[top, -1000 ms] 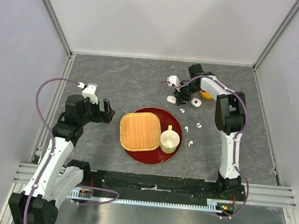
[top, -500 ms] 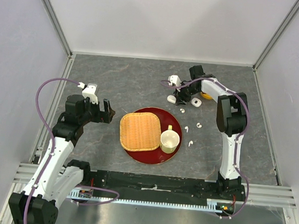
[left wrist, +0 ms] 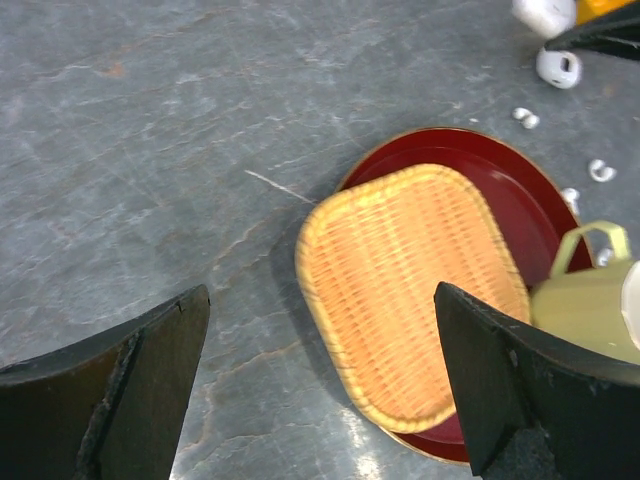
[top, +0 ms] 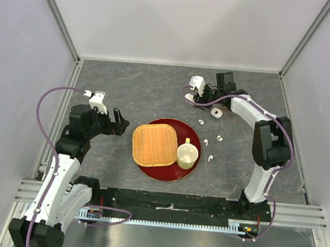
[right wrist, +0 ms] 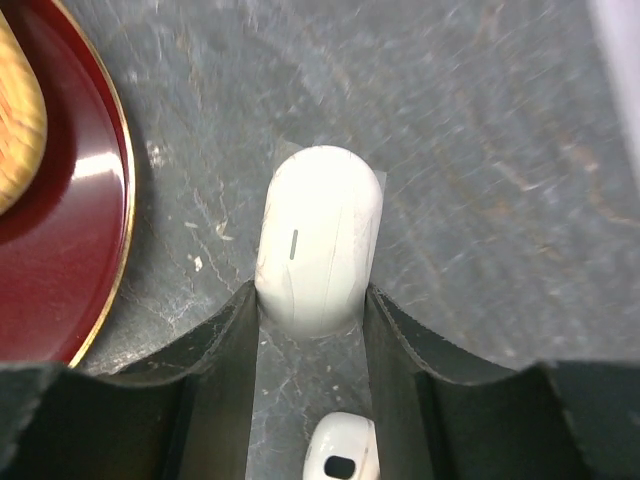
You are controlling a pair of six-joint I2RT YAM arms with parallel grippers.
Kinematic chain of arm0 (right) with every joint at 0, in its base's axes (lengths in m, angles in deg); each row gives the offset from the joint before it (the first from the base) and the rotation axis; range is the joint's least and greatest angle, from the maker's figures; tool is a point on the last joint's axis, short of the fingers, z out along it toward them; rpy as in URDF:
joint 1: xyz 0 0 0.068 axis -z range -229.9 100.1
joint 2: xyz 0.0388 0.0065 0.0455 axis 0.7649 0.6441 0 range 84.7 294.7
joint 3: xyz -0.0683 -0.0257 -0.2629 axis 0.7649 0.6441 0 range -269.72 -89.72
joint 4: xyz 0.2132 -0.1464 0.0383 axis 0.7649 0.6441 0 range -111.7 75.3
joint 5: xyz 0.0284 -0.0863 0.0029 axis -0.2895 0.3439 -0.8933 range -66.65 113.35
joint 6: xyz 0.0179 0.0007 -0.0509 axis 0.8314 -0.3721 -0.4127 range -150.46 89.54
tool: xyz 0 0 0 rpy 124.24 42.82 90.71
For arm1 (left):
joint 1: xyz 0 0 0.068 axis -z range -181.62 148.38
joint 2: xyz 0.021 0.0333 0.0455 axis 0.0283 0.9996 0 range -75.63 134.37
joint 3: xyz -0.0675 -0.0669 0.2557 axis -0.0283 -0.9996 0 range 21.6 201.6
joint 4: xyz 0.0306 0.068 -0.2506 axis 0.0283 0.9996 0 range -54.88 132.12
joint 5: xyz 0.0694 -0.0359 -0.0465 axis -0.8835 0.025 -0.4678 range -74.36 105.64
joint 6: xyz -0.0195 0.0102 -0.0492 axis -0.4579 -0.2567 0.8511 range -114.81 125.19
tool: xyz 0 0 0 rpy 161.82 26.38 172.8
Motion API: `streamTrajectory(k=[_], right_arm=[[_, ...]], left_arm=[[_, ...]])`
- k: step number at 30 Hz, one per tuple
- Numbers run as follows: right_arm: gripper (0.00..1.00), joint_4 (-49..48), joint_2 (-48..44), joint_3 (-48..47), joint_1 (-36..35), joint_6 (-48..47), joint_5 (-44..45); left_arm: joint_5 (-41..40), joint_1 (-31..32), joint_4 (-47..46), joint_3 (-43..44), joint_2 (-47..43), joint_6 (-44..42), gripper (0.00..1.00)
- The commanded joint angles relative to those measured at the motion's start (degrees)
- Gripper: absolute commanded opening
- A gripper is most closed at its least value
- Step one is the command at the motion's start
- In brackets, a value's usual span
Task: Insert the wireless bluetooth earbuds into the charging case
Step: Pick up the charging case at the center of the board.
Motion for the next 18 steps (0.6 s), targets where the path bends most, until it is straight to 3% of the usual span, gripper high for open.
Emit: streamTrajectory(k=[1, 5, 10, 14, 18], right_arm=[[0.00, -6.0, -8.1, 3.7, -2.4, 2.4, -0.6], [0.00, -10.4, -17.8, 10.6, -5.2, 4.2, -0.2], [0.00, -14.3, -29.3, 19.3, -9.5, 7.9, -1.8], [0.00, -14.4, -35.3, 22.5, -12.7, 9.2, -1.5], [0.00, -15.9, -39.7, 25.3, -15.4, 11.9, -1.3]], left_arm=[[10.7, 0.0, -2.0, 3.5, 1.4, 6.8, 1.00], [22.1, 0.0, -1.9, 6.9, 6.4, 10.7, 1.00], [26.4, 0.1, -7.8, 7.9, 6.0, 16.9, 1.00], [27.4, 1.4, -11.0, 7.7, 6.0, 21.4, 1.00], [22.5, 7.4, -11.6, 8.5, 5.7, 22.6, 1.00]])
